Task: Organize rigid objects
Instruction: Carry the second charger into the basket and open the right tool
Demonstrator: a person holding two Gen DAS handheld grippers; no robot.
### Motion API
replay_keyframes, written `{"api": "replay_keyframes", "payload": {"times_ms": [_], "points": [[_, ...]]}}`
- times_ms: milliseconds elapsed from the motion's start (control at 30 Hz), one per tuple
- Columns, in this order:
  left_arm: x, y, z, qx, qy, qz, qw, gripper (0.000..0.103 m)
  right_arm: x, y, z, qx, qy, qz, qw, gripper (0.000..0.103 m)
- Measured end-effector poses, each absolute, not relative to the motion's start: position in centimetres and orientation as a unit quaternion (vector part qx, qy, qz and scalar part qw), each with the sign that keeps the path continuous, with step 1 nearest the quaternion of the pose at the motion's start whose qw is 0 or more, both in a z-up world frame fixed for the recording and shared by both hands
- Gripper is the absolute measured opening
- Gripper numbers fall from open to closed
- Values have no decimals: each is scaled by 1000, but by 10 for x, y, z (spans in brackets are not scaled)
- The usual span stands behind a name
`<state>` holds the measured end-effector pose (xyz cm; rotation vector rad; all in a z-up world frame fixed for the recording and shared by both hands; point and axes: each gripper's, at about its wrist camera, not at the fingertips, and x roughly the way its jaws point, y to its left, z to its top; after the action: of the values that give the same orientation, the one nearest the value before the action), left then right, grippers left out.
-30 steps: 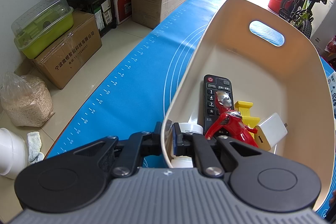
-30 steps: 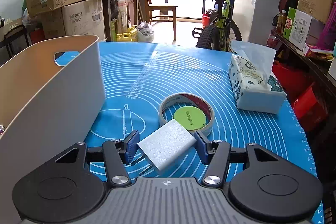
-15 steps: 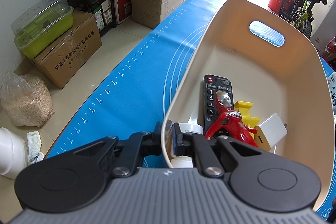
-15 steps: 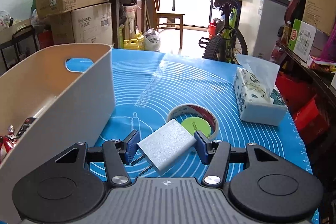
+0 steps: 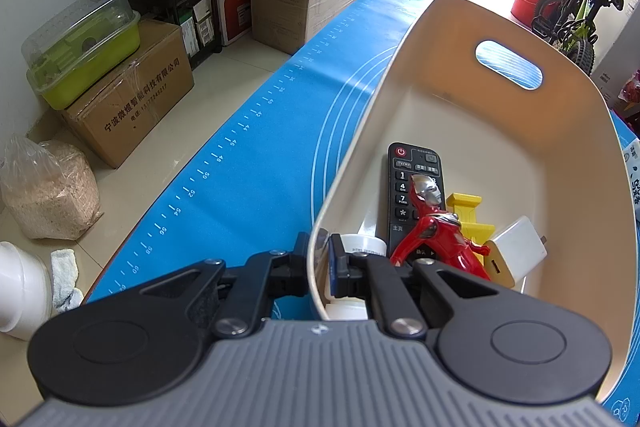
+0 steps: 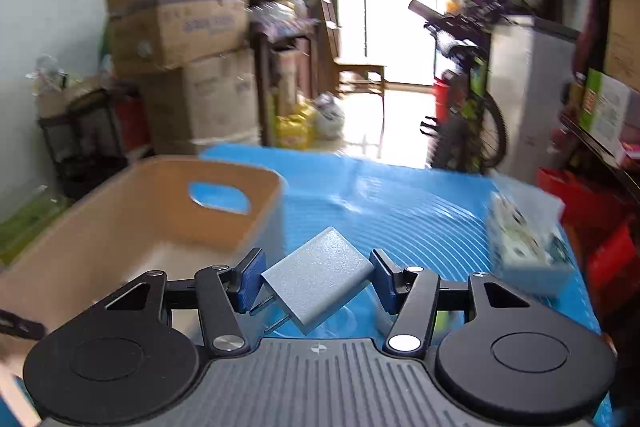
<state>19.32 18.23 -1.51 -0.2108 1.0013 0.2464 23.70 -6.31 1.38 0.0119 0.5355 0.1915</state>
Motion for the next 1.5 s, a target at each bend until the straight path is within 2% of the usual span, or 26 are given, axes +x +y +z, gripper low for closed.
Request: {"api": "replay_keyframes", "payload": {"times_ms": [333,867,1033,1133,1500], "points": [[193,183,-15,-100,478,118,865,11,236,6,20,-37,277,204,938,61],[194,182,-14,-100,478,118,864,11,244,62,-18,-166,372,241,881,61],[194,182,-14,-100,478,118,864,11,246,59,-13,-152,377,246,880,66],[194,182,-14,-100,478,118,864,11,245,54,-9,-145,376,246,882,73],[194,182,-14,-100,478,118,864,11,250,-5,27,-60,334,206,918,77]]}}
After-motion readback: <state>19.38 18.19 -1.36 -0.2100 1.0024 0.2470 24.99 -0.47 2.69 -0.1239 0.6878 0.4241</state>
